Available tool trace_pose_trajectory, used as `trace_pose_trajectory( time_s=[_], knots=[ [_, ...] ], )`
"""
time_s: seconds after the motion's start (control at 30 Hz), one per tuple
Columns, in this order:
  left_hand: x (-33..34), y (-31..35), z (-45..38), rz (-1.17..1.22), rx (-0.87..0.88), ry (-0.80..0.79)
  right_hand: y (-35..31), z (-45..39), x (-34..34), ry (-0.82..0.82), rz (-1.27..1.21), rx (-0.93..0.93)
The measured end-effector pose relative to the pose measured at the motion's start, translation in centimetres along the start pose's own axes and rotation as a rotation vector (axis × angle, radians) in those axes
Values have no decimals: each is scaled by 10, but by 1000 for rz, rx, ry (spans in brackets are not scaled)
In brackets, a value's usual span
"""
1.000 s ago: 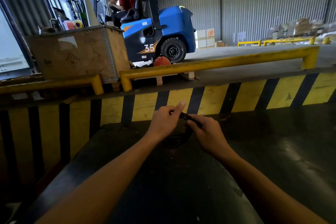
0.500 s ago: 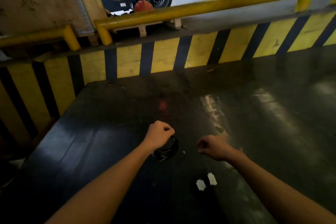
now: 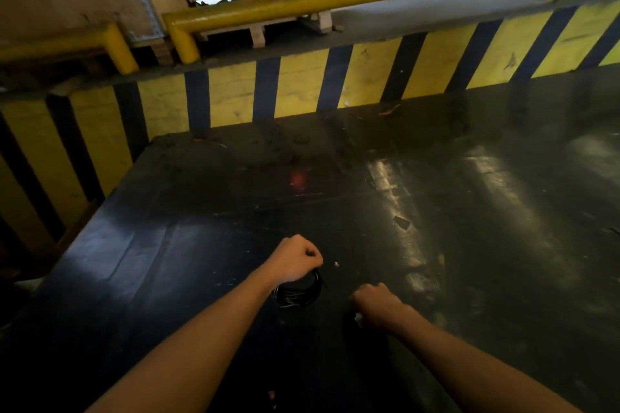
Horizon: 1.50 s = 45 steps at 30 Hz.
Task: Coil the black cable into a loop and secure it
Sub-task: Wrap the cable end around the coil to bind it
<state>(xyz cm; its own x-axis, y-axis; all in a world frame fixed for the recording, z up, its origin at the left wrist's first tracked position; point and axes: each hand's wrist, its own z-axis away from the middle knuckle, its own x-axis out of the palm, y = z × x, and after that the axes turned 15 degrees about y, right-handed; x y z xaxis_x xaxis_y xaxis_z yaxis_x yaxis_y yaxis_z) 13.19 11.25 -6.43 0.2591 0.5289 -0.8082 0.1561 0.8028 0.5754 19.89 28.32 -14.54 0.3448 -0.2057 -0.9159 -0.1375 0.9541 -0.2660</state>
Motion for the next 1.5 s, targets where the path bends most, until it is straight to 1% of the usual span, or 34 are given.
trace_pose_trajectory(
  time_s=[0.07, 0.1, 0.2, 0.27, 0.37, 0.43, 0.6, 0.7, 0.8, 0.9, 1.03, 1.1, 1.17, 1.2, 1.27, 1.33, 1.5],
  knots=[
    [-6, 1, -2, -19, 39, 22, 0, -4, -10, 46, -180, 47],
    [-10, 2, -3, -19, 55, 31, 0, -7, -21, 111, -265, 52],
    [-32, 7, -8, 3, 82, 71, 2, -16, -76, 379, -439, 72],
    [-50, 12, -14, 36, 80, 115, 3, -22, -119, 503, -572, 73],
    [-82, 25, -23, 120, 112, 182, -4, -23, -176, 602, -764, -15],
    [-103, 38, -26, 196, 160, 224, -11, -21, -208, 636, -790, -95],
    [-145, 80, -26, 347, 250, 294, -27, -11, -270, 605, -717, -246],
    [-164, 96, -27, 353, 281, 333, -32, -4, -296, 629, -618, -282],
    [-179, 105, -25, 373, 316, 275, -36, 2, -315, 694, -598, -305],
    [-186, 111, -21, 481, 319, 202, -40, 4, -324, 776, -633, -314],
    [-191, 121, -18, 517, 346, 207, -44, 5, -327, 823, -665, -298],
    [-192, 125, -18, 538, 350, 229, -46, 5, -327, 912, -579, -285],
    [-197, 127, -18, 552, 354, 262, -47, 5, -328, 1000, -411, -324],
    [-199, 128, -18, 544, 361, 277, -49, 6, -329, 1010, -348, -366],
    [-207, 131, -18, 520, 381, 292, -52, 10, -333, 975, -276, -434],
    [-214, 134, -17, 519, 392, 291, -55, 13, -338, 959, -227, -458],
    [-223, 143, -16, 521, 413, 290, -58, 17, -348, 1047, -218, -496]
  ],
)
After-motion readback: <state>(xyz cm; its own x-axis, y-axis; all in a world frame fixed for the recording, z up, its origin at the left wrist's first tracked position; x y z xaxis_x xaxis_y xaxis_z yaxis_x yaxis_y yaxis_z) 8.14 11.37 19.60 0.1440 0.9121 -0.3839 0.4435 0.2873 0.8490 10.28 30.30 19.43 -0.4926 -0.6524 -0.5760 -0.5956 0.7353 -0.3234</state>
